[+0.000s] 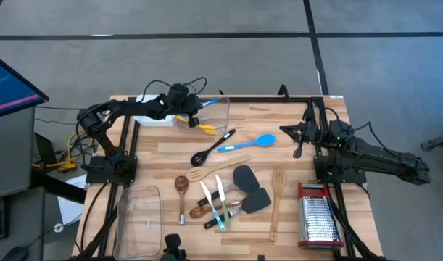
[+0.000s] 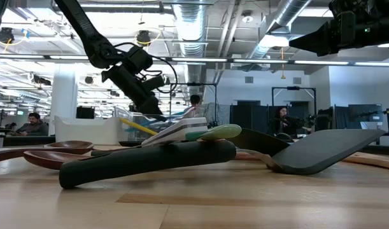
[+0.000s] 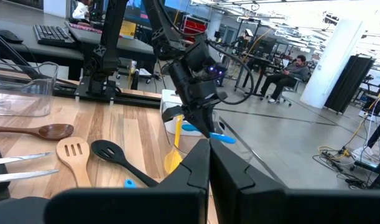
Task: Pick & Place Kitchen Items
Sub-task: Put the blue serving spoon into the top transparent bin, then adjust the top transparent bin
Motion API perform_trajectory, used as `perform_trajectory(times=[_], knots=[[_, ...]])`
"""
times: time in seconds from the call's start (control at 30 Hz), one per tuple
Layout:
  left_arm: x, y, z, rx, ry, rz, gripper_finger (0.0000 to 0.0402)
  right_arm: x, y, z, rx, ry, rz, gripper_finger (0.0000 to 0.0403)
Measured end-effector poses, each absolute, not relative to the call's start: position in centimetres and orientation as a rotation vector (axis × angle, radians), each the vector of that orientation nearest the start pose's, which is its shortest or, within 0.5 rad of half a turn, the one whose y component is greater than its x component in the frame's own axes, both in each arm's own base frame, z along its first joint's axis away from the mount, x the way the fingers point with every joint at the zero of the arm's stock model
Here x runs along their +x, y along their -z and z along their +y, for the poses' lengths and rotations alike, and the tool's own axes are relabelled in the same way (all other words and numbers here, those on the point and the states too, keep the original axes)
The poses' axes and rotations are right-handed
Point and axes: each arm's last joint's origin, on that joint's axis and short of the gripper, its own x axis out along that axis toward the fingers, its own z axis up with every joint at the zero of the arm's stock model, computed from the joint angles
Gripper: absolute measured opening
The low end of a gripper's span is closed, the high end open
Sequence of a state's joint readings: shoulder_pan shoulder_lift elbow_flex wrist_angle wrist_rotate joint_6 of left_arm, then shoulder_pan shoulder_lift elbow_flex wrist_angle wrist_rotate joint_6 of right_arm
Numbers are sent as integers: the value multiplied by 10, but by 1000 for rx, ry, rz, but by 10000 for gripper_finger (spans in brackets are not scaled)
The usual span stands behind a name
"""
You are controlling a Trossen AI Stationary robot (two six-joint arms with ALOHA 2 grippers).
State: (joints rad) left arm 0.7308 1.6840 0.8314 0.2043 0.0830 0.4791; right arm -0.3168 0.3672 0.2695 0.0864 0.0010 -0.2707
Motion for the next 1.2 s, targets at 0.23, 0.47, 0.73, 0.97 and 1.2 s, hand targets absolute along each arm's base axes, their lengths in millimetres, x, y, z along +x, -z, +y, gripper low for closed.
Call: perform_trajectory(times=[0.23,0.47,0.73,0.97,1.2], knots=[[250,-163,221,190,-462,736,20,114,-233,-37,-266,314,54,1],[250,-163,221,184,-472,727,57,114,-233,-37,-266,314,55,1],[252,-166,221,195,-480,695,90,114,-233,-37,-266,314,55,1],[253,-167,222,203,-485,677,70,114,-233,-37,-267,314,55,1],[255,-177,223,197,-517,596,5,114,-233,-37,-268,315,55,1]])
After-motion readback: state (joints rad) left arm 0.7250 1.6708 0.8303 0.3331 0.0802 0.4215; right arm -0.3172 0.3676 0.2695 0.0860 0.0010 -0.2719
